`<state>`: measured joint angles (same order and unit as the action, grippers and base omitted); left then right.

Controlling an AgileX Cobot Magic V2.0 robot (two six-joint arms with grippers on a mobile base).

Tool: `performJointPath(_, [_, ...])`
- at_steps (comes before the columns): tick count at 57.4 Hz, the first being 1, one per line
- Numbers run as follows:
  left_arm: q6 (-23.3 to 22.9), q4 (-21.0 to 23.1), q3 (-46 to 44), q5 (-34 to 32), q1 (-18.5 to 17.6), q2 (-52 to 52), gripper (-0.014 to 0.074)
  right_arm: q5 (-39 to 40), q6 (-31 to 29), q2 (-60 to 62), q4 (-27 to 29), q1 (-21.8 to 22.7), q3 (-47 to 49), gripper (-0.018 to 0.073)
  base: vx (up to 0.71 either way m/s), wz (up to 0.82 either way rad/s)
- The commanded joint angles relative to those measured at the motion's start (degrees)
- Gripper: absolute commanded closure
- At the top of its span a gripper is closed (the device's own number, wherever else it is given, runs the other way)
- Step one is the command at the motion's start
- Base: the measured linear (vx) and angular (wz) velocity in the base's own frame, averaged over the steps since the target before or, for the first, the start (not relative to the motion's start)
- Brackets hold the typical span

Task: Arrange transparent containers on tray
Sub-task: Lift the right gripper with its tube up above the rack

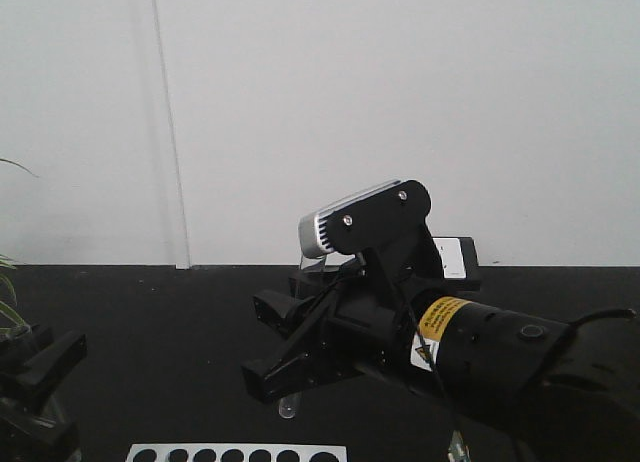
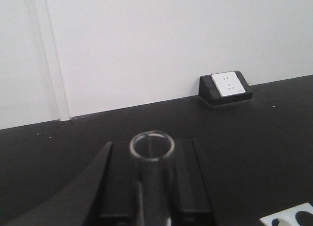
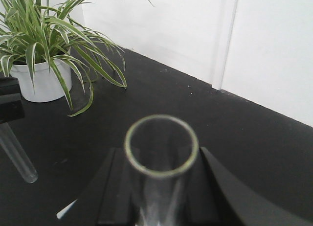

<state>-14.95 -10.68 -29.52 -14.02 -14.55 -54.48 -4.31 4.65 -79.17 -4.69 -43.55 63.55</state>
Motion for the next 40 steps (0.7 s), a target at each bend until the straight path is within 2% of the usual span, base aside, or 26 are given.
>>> performJointPath(1, [-0.4, 0.7, -2.1, -5.0, -0.3, 0.6, 0.0541, 4.7, -0.6, 2.1, -0.5, 0.1, 2.2, 0.0522, 0.00, 0.00])
performJointPath(40, [-0.4, 0.7, -2.1, -4.8, -0.3, 0.5, 0.0541, 4.7, -0.6, 2.1, -0.5, 0.1, 2.2, 0.0522, 0.00, 0.00])
